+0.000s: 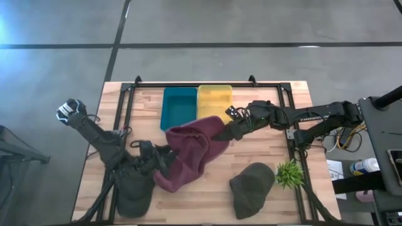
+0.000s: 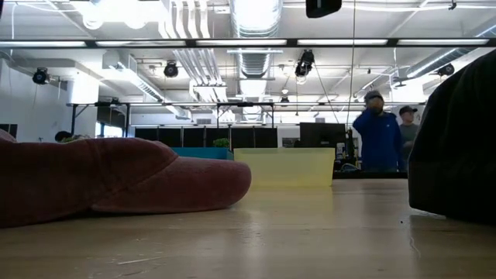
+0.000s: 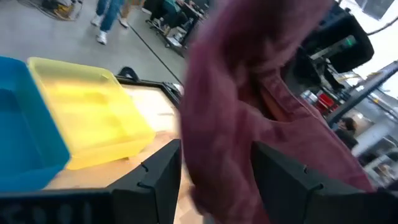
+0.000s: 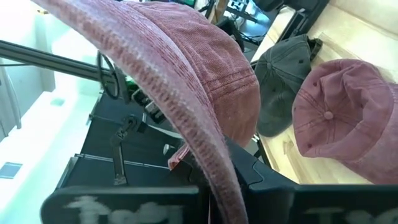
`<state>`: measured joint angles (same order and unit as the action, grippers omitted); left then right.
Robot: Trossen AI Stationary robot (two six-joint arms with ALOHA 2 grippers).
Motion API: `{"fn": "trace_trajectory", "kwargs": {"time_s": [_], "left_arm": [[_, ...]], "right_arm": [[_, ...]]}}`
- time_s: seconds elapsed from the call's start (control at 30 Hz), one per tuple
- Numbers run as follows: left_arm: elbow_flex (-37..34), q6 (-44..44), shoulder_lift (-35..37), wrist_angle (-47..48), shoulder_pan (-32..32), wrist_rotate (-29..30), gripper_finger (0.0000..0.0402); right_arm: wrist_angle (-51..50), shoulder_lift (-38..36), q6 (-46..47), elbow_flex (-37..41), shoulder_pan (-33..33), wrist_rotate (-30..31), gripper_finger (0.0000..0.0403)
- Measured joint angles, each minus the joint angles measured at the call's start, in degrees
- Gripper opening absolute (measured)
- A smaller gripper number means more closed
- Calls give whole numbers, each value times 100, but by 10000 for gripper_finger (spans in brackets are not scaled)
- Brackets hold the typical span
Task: Pick & Place hat
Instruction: Put the top pink cap into the blue bin
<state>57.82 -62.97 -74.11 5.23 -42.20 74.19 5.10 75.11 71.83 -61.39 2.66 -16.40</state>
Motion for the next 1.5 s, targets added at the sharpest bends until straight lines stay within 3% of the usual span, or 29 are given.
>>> {"fn": "trace_trajectory", "kwargs": {"time_s": [0.23, 0.33, 0.63, 0.87, 1.0, 1.17, 1.33, 1.5], "left_arm": [[0, 1154, 0, -846, 495, -1012, 182], [0, 1421, 0, -1017, 610, -1145, 163], [0, 1842, 11, -1122, 652, -1164, 13], [0, 1949, 13, -809, 649, -1118, 3], [0, 1440, 17, -158, 648, -1119, 2], [110, 1163, 17, 698, 648, -1307, 1], [630, 2122, 1, 1064, 740, -1672, 1], [1627, 3641, -226, 1346, 879, -1788, 1]], "right_arm": [[30, 0, 0, 0, -19, 26, 13], [25, 0, -4, 0, -24, 29, 13], [-156, -2, -139, 0, -22, 56, 28], [-640, -58, -464, 0, -63, 156, 119], [-1362, -241, -873, 0, -195, 205, 167], [-2485, -557, -1510, 0, -233, 799, 205], [-3284, -969, -1844, 0, -229, 1478, 221], [-3753, -1288, -1857, 0, -229, 1669, 224]]}}
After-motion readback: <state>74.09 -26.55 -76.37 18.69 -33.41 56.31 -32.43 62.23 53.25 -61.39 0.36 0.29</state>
